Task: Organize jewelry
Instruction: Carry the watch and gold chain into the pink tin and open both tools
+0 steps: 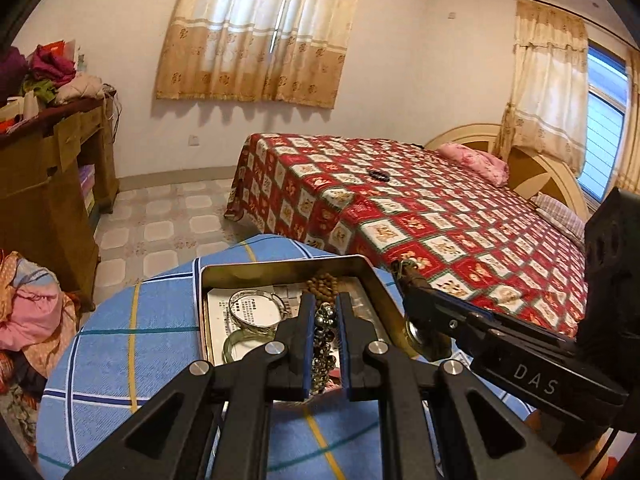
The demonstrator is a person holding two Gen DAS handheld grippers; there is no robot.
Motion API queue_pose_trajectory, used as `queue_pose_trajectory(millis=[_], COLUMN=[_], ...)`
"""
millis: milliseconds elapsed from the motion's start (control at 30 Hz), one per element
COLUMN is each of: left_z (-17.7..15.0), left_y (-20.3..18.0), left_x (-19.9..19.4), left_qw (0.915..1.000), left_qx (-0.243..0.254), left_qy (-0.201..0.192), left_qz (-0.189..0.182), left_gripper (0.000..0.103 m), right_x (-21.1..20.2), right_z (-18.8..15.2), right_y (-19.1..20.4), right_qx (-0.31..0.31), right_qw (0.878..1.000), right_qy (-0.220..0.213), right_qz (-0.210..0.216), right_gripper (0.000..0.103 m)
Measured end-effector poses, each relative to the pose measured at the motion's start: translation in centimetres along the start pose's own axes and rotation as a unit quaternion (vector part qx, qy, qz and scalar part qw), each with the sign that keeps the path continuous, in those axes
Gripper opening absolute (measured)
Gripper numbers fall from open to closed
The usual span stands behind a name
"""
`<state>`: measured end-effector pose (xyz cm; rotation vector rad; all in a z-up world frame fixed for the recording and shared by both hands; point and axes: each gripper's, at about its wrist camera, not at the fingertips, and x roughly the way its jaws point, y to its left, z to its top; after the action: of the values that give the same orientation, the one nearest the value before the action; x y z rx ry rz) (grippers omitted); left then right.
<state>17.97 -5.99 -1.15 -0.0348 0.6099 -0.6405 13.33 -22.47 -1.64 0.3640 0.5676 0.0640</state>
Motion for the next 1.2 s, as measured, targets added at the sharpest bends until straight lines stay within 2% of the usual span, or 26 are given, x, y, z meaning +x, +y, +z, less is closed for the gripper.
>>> queue_pose_trajectory(millis=[433, 733, 867, 1067, 1100, 1133, 1200], left_z=[-1.1, -2.4, -2.6, -2.7, -2.7, -2.7, -2.7], left_y=[1.5, 2.1, 2.2, 2.8, 2.9, 2.8, 2.8], left_x=[5.0, 7.4, 7.7, 7.7, 7.6, 7.6, 7.3], left_qw=[0.9987, 0.9971, 0.9967, 0.9963, 0.996, 0.9956, 0.995], left_qx=[-0.009, -0.01, -0.007, -0.028, -0.029, -0.03, -0.032], left_qy=[0.031, 0.049, 0.049, 0.049, 0.048, 0.046, 0.041], left_qz=[0.039, 0.057, 0.064, 0.064, 0.07, 0.077, 0.085], left_gripper=[0.01, 0.01, 0.01, 0.01, 0.01, 0.01, 0.01], right_x=[6.0, 7.8, 8.4, 8.4, 8.4, 8.5, 8.4], right_z=[-0.6, -1.6, -1.7, -2.0, -2.0, -1.9, -2.1], right_y=[-0.9, -1.4, -1.4, -1.3, -1.2, -1.3, -1.2], right_qx=[-0.01, -0.022, -0.038, -0.045, -0.046, -0.046, -0.049], right_qw=[0.998, 0.996, 0.994, 0.994, 0.994, 0.994, 0.993], right_qy=[0.023, 0.048, 0.049, 0.045, 0.043, 0.042, 0.039], right_qz=[-0.051, -0.065, -0.085, -0.088, -0.089, -0.09, -0.101], right_gripper=[0.025, 0.025, 0.022, 0.023, 0.025, 0.036, 0.045])
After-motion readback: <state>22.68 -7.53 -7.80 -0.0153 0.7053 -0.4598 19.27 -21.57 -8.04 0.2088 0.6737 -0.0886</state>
